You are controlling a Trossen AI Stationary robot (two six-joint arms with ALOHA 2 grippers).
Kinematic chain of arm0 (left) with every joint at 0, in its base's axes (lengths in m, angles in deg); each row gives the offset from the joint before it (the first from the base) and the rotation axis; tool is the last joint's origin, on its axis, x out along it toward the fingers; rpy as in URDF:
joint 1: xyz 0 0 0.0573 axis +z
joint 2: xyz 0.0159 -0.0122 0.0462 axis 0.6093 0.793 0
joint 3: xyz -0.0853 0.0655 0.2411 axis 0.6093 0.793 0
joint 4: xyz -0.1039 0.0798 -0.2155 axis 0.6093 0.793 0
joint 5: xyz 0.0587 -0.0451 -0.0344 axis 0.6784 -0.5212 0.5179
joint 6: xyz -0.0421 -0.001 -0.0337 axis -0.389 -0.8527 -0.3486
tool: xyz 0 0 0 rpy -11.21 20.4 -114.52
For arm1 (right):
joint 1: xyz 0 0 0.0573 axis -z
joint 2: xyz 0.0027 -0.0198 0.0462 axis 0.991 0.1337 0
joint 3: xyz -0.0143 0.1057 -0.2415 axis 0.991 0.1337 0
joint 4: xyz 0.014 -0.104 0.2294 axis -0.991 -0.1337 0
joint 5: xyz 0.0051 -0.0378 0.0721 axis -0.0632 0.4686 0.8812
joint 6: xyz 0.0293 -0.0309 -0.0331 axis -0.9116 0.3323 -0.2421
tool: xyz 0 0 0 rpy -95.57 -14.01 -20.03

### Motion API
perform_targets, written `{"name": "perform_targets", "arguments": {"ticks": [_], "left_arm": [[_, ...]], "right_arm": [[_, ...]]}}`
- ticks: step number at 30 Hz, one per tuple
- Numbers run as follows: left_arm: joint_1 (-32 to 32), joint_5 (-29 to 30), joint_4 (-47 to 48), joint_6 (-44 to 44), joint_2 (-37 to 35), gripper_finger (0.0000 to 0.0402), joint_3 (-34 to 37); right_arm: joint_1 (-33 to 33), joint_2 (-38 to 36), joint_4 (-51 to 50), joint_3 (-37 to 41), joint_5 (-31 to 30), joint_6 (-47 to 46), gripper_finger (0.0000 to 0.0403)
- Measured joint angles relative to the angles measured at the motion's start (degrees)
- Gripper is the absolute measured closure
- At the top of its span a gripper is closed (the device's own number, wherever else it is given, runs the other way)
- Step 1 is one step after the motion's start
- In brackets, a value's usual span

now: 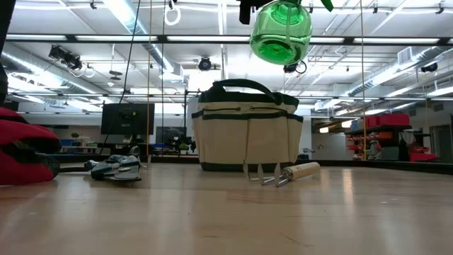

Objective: Pick & Place Garden tools in Gardening bag
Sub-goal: Put the green spray bottle into the gardening bag

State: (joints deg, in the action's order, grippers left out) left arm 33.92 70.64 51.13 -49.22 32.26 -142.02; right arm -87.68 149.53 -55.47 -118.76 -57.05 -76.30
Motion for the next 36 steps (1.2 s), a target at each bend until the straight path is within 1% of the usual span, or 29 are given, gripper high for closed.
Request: {"name": "perform_targets", "arguments": {"ticks": [4, 7, 12, 20, 26, 31, 36], "left_arm": [[0.02, -0.04, 0.07, 0.09, 0.00, 0.0301, 0.00], [0.00, -0.09, 0.07, 0.15, 0.00, 0.0303, 0.00], [0.00, -0.09, 0.12, 0.17, 0.00, 0.0298, 0.00], [0.01, 0.38, 0.25, 0.22, 0.00, 0.0303, 0.04], [0.02, 0.48, 0.19, 0.31, 0.00, 0.0303, 0.04], [0.24, 0.37, 0.58, 0.33, 0.00, 0.0300, 0.04], [0.28, 0.74, 1.21, 0.53, 0.00, 0.0303, 0.04]], "right_arm": [[0.02, 0.00, -0.02, 0.00, 0.05, -0.12, 0.0345], [0.02, 0.00, 0.00, 0.00, 0.15, -0.80, 0.0337], [0.02, 0.00, 0.09, 0.00, 0.39, -0.64, 0.0313], [0.00, 0.00, 0.16, 0.00, 0.48, -0.21, 0.0268], [0.00, -0.79, 0.38, 0.00, 1.80, 0.17, 0.0242], [0.04, -2.22, 0.49, 0.00, 2.76, 0.04, 0.0230], [0.00, -4.16, 0.67, 0.00, 5.05, -0.17, 0.0231]]}}
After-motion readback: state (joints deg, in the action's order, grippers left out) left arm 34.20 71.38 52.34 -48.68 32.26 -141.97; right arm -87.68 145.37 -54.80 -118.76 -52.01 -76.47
